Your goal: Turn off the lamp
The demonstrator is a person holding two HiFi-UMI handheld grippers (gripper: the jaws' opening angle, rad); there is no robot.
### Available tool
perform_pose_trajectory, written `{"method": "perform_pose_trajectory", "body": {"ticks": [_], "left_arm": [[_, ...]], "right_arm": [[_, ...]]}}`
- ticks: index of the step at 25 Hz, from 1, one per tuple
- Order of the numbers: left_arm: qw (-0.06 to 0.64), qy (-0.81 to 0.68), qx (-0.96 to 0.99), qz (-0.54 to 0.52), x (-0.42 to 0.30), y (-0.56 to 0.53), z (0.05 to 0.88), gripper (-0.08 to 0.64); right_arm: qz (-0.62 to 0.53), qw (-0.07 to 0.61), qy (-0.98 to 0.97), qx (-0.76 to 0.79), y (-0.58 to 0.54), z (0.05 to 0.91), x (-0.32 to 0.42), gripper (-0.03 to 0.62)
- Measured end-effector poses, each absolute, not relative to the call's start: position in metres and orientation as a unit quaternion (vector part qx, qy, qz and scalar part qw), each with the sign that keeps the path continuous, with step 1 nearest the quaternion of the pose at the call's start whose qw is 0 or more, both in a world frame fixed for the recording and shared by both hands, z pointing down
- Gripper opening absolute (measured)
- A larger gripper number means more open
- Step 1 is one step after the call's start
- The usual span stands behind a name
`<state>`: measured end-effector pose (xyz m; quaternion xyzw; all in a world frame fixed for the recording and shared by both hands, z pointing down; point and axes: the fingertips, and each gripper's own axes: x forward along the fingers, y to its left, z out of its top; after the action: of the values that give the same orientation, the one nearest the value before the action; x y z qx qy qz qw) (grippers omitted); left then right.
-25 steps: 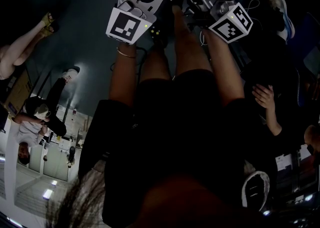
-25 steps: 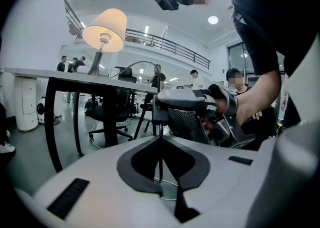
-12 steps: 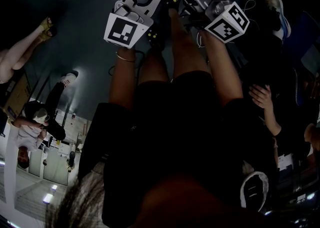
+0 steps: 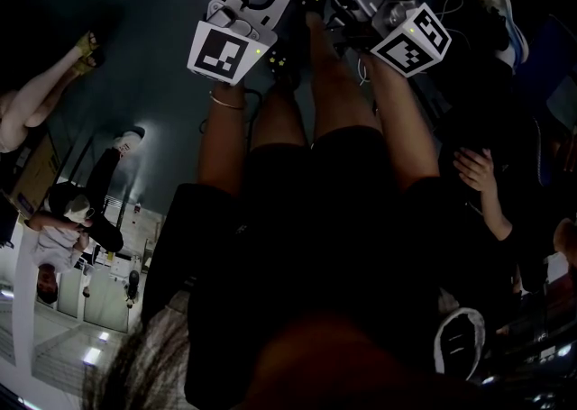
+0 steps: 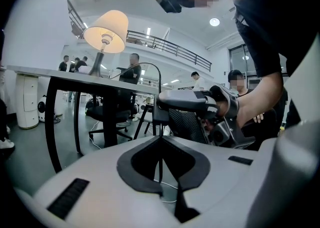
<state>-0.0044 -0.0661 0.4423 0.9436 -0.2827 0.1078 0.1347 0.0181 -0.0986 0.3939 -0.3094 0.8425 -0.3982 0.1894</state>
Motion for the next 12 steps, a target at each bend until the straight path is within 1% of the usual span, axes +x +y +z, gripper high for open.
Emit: {"method": "perform_pose_trajectory", "body": {"ticks": [6, 12], "left_arm": [[0.131, -0.282, 0.945, 0.103, -0.0048, -0.0664, 0.4424, 0.015], [0.142, -0.284, 0.942, 0.109, -0.0093, -0.0651, 0.446, 0.015]], "right_arm": [[-0.396, 0.191, 0.842, -0.311, -0.0977, 0.3937, 0.0175, 0.066], [-0.396, 0.187, 0.844, -0.308, -0.0974, 0.3947, 0.0143, 0.066]]}}
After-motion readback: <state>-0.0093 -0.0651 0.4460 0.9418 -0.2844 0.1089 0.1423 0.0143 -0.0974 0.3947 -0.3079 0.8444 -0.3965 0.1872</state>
